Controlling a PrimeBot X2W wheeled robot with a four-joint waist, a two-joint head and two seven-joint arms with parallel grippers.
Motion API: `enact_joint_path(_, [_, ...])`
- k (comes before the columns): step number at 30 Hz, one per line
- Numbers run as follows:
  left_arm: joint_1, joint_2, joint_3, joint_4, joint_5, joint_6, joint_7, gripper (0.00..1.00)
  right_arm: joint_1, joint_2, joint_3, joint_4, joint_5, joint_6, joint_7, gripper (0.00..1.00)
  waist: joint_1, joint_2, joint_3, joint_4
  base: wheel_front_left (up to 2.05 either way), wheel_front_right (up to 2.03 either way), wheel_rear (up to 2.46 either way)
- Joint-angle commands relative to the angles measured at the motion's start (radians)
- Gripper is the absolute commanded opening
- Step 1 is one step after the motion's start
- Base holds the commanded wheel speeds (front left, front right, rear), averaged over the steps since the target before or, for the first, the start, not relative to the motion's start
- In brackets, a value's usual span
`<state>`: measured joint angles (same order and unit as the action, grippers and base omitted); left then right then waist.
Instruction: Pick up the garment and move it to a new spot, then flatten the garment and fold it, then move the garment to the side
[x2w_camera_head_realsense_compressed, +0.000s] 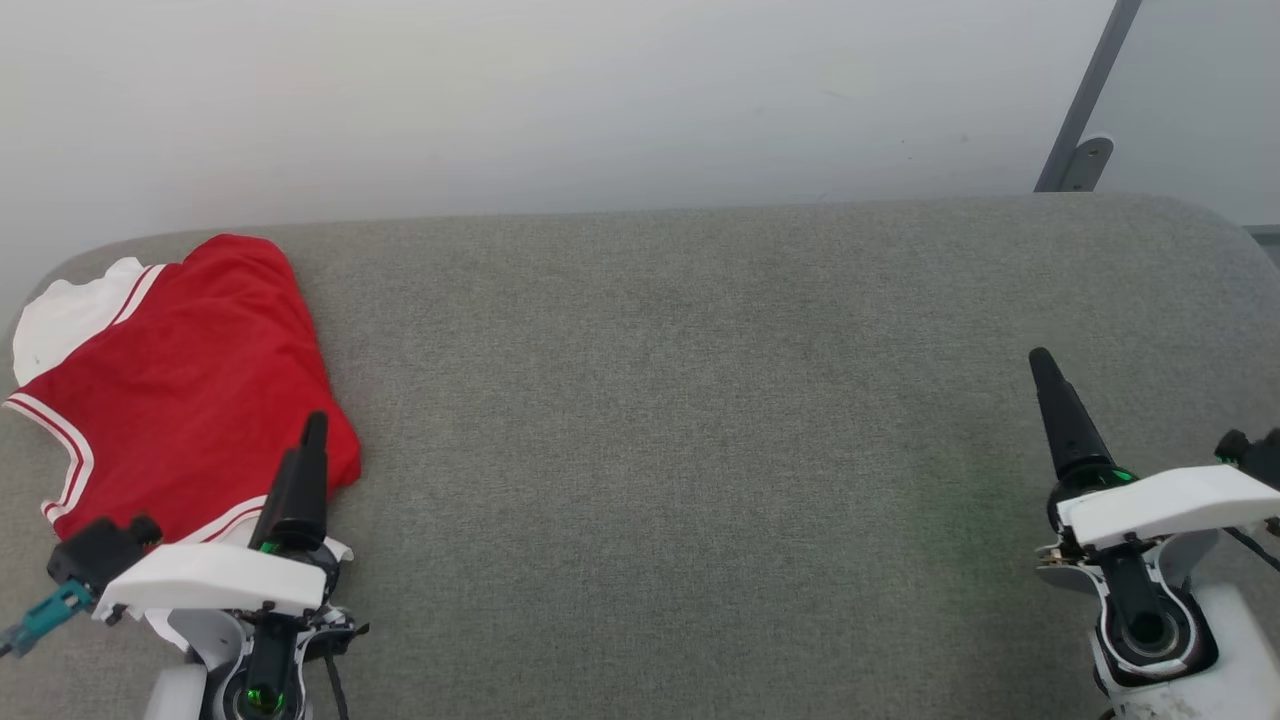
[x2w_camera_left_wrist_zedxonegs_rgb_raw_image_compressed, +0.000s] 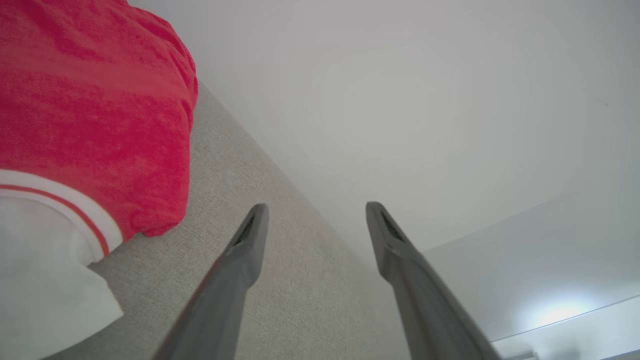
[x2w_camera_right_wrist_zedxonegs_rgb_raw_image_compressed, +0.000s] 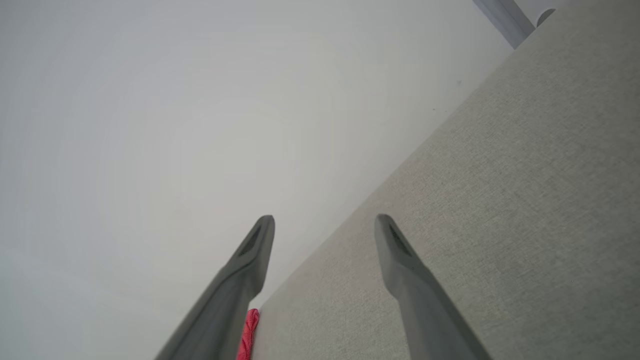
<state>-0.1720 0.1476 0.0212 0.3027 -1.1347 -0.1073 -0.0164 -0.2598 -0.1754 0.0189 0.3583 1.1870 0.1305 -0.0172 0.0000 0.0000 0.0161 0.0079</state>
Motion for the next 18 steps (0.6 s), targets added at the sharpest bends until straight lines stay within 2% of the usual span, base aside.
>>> enact_joint_path(1, [-0.035,0.014,-0.006,-0.019,0.062,0.005,-0.014,1.0,-0.042,-0.013,0.011,-0.003,-0.057,0.0,-0.014,1.0,0.0,0.0,0.0,0.001,0.0,0.0,0.0])
enact_joint_path(15, [-0.038,0.046,-0.043,-0.009,0.329,0.027,-0.063,1.0,-0.088,-0.041,0.038,0.051,-0.373,0.0,-0.063,1.0,0.0,0.0,0.007,0.004,0.0,0.0,0.0])
enact_joint_path(18, [-0.038,0.051,-0.049,-0.007,0.359,0.03,-0.07,1.0,-0.095,-0.044,0.04,0.061,-0.412,0.0,-0.069,1.0,0.0,0.0,0.008,0.004,0.0,0.0,0.0])
